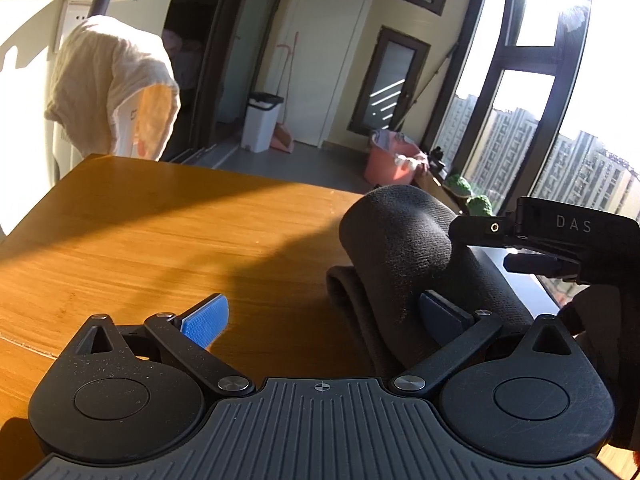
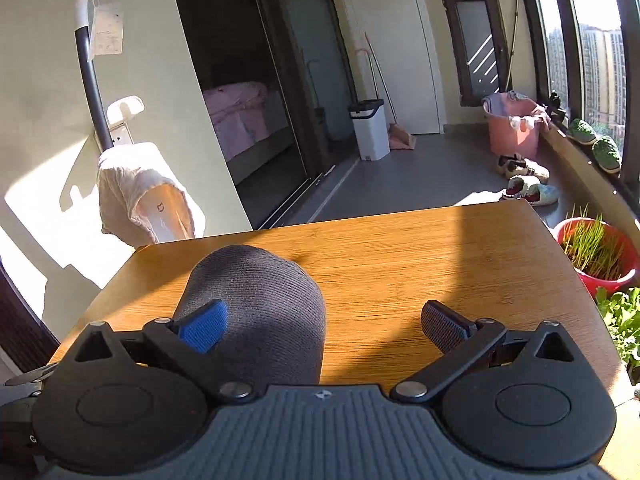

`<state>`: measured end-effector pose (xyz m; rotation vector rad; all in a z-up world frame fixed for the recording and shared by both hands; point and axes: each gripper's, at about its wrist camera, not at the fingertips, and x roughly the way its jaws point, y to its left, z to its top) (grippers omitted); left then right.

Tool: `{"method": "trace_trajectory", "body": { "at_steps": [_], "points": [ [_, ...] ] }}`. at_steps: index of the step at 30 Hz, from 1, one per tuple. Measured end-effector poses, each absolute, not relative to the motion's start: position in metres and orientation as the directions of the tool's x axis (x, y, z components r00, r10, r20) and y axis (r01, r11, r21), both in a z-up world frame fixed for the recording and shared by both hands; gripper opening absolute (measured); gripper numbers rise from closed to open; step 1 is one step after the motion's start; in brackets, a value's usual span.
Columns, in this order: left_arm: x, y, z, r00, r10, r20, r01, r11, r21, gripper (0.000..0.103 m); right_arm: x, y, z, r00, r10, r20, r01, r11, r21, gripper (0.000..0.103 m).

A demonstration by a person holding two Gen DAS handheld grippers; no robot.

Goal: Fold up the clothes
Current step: 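Press the rolled pants down onto the waistband end with both grippers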

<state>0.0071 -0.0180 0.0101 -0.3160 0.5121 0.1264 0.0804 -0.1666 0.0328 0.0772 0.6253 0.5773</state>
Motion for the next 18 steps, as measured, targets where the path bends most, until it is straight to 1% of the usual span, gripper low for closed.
{"method": "trace_trajectory", "body": {
  "at_steps": [3, 6, 9, 11, 15, 18],
  "points": [
    [0.009, -0.018, 0.01, 0.864, 0.041, -0.502, -0.198, 0.944, -0.264, 0.103, 0.071, -0.17, 0.021, 0.666, 0.502, -0.552, -0.465, 0.858, 0.218, 0.103],
    [0.015, -0.02, 0.011, 0.864, 0.053, -0.501, -0.2, 0.949, -0.244, 0.103, 0.075, -0.169, 0.014, 0.681, 0.505, -0.53, -0.457, 0.859, 0.232, 0.103],
    [0.017, -0.022, 0.012, 0.865, 0.083, -0.495, -0.213, 0.954, -0.213, 0.103, 0.072, -0.164, 0.012, 0.714, 0.495, -0.496, -0.471, 0.863, 0.184, 0.103],
    [0.018, -0.021, 0.011, 0.864, 0.081, -0.496, -0.215, 0.952, -0.219, 0.103, 0.07, -0.163, 0.012, 0.725, 0.49, -0.484, -0.472, 0.865, 0.168, 0.103],
    [0.019, -0.019, 0.011, 0.863, 0.075, -0.499, -0.216, 0.949, -0.231, 0.103, 0.076, -0.167, 0.009, 0.713, 0.51, -0.481, -0.472, 0.857, 0.21, 0.103],
    [0.024, -0.022, 0.013, 0.862, 0.102, -0.497, -0.228, 0.953, -0.199, 0.103, 0.085, -0.167, 0.006, 0.708, 0.515, -0.482, -0.457, 0.856, 0.244, 0.103]
  ]
}}
